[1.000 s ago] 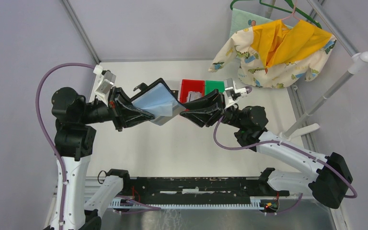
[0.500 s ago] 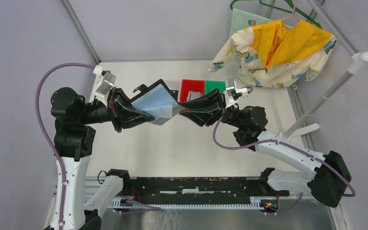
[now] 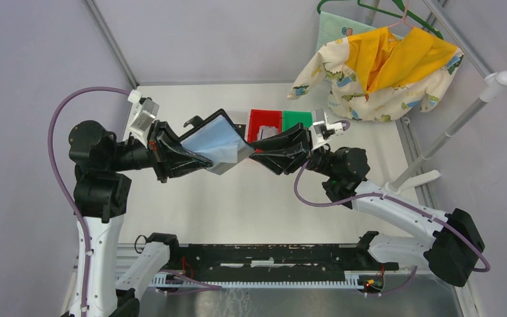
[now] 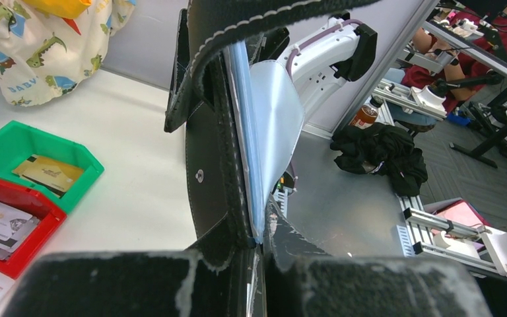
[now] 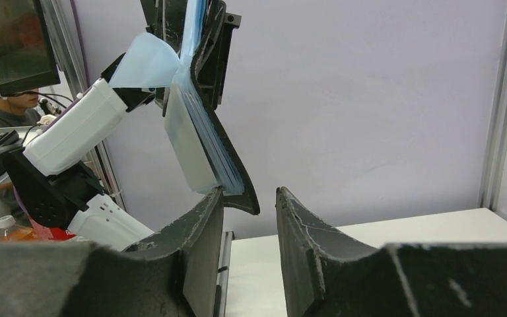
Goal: Take the credit cards out of the card holder
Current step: Remove the credit card from the card holder.
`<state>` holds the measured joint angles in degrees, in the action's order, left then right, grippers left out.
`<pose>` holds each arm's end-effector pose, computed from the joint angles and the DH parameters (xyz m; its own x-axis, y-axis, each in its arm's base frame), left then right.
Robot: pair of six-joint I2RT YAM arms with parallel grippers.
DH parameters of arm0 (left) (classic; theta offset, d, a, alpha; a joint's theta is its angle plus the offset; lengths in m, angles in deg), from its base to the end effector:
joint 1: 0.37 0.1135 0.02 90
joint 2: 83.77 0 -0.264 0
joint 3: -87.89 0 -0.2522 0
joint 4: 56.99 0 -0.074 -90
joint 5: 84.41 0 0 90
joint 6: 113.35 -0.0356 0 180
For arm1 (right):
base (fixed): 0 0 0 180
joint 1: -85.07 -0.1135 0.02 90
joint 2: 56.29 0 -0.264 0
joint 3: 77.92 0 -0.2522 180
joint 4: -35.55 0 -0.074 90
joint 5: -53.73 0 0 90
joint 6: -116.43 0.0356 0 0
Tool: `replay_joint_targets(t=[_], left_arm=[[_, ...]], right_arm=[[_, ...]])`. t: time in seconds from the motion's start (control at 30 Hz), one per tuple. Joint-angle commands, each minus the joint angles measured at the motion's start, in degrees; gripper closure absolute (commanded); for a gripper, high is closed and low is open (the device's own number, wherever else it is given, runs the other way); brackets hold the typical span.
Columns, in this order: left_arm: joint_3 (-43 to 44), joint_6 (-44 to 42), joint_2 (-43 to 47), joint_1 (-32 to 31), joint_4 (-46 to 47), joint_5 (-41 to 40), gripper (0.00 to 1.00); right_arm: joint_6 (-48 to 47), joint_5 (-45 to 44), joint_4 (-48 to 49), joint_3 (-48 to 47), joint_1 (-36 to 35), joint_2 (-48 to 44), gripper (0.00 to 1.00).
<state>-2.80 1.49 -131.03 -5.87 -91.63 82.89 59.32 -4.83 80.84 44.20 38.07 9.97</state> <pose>0.1054 -0.0450 0.4869 -0.2969 -0.0642 -0.9528 0.9469 0.1093 -0.3024 0.1547 0.1931 0.3811 -0.1494 0.5192 -0.8415 -0.9852 -0.0060 0.1711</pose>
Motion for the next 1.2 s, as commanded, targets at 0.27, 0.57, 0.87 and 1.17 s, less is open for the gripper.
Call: replay_joint_targets(t=[0.27, 0.57, 0.87, 1.17], left_arm=[[3.0, 3.3, 0.2, 0.0, 1.8, 2.7, 0.98], [2.2, 1.6, 0.2, 0.0, 1.5, 1.2, 0.98], [3.5, -10.1, -0.7, 0.0, -8.3, -3.5, 0.98], [4.0, -13.8, -0.6, 0.0, -10.8, -4.9, 0.98]], right_arm=[[-1.4, -0.4, 1.8, -0.8, 1.1, -1.2, 0.62], [4.7, 3.5, 4.1, -5.1, -0.8, 1.8, 0.59], [9.1, 8.1, 4.3, -8.5, -3.6, 3.8, 0.54], [8.0, 6.8, -0.8, -10.2, -3.6, 3.6, 0.53]])
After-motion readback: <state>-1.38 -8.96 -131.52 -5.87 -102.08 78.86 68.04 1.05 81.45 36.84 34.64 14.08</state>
